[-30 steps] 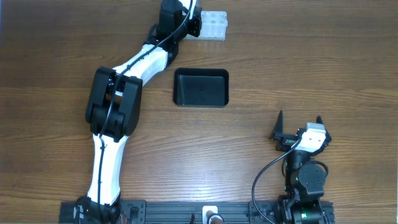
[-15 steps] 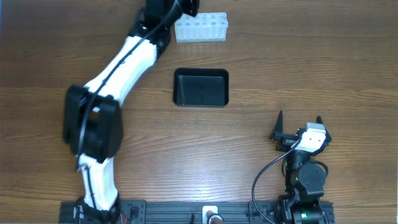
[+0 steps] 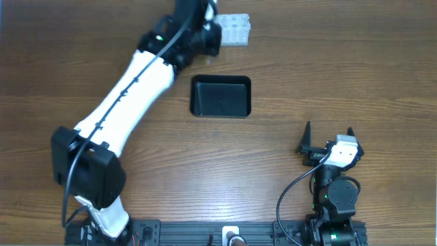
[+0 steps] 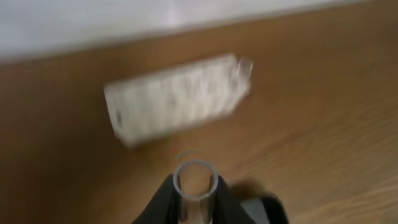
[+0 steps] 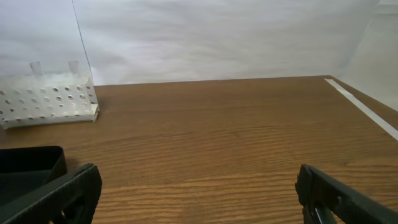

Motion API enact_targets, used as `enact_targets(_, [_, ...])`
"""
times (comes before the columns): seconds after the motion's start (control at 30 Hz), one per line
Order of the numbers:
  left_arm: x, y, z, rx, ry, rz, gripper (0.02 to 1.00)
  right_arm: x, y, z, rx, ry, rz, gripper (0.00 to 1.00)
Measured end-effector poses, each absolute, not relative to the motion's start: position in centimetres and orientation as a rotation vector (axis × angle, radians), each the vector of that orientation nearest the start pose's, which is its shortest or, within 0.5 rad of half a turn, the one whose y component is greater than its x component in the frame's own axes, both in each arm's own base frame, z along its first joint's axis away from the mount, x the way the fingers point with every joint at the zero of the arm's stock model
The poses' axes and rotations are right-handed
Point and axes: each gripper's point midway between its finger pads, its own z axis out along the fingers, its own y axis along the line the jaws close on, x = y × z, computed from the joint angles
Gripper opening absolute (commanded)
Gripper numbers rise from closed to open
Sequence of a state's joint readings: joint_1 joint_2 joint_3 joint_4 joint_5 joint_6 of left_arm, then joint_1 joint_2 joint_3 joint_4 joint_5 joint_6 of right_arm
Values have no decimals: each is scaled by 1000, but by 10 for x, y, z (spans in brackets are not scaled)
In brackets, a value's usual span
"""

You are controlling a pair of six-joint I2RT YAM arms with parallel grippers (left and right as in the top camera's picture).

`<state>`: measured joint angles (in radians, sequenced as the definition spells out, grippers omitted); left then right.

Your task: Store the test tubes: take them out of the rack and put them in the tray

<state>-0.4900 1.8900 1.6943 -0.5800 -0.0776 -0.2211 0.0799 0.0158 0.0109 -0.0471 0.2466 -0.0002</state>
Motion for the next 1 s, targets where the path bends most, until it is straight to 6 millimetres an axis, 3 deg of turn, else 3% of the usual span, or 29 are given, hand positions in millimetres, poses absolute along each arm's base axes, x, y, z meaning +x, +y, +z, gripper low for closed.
enact_targets(0.17, [444,-240,147,191,2464,-170,40,244,-23,164,125,1618,-139,991])
enact_targets(0.3, [436,-231,120,113,2504,-135,40,244,-23,164,125,1618,-139,991])
enact_targets(0.87, [437,-229,67,35,2537,-113,51,244,-23,164,125,1618,-139,991])
enact_targets(1.0, [435,-230,64,37,2543,-112,56,244,-23,164,125,1618,-139,991])
